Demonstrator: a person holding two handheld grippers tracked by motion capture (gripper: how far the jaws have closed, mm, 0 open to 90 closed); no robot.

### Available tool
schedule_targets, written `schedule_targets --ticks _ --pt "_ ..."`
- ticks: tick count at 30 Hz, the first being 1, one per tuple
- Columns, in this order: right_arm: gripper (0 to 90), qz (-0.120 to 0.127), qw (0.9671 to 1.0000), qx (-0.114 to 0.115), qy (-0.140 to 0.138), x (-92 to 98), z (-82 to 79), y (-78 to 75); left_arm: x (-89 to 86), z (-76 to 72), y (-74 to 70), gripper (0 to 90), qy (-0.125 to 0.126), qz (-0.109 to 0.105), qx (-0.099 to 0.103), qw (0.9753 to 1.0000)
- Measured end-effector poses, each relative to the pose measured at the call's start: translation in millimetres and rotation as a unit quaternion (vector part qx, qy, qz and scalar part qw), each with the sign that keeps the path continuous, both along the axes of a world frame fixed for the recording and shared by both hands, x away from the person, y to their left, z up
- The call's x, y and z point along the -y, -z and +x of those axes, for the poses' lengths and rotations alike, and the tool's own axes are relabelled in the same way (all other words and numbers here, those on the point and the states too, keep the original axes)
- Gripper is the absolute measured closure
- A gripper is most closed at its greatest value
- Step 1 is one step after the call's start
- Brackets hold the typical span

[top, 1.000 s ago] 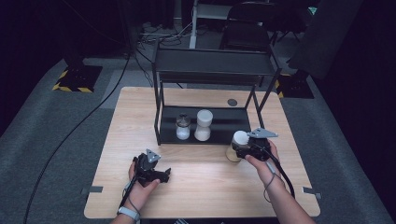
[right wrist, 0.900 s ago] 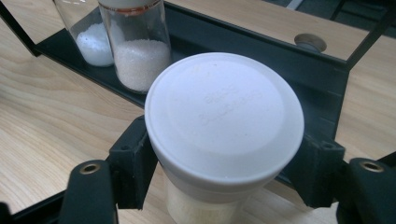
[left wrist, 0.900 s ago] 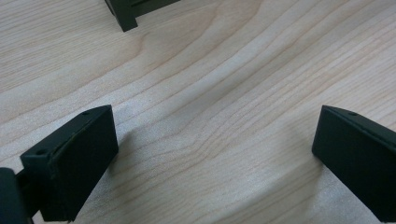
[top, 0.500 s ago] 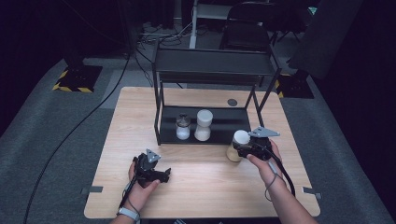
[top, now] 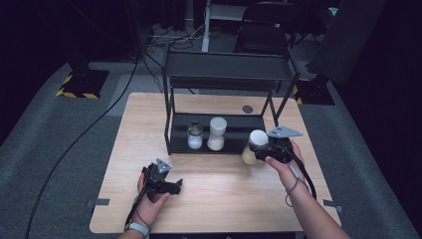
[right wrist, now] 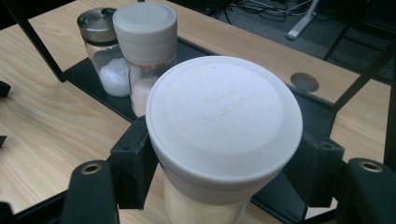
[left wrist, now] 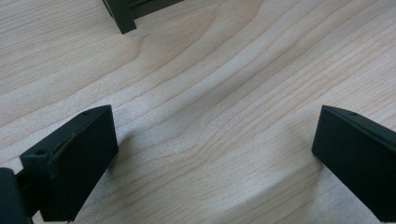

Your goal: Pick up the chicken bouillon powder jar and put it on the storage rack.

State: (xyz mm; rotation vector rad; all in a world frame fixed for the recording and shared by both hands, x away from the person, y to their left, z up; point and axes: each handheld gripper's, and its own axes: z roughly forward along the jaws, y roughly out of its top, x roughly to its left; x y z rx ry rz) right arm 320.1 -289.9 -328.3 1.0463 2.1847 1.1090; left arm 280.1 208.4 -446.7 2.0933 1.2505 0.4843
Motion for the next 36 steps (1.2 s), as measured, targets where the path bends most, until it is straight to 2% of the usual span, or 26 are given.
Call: schedule_targets --ticks 19,28,36 --pt "33.7 0.001 1.0000 0.004 0.001 -10.4 28.8 -19.6 0.1 -0.2 0.2 0.3 0.000 0.000 0.000 1.0000" --pt "33.7 -0.001 1.0000 0.004 0.005 -15.3 46.4 -19.3 0.3 -0.6 0.5 0.3 -0.001 -0.001 0.001 1.0000" --pt "33.7 -0.003 0.9999 -0.002 0.011 -22.2 61.9 -11.2 0.6 -0.8 0.4 0.3 -0.002 0.000 0.001 1.0000"
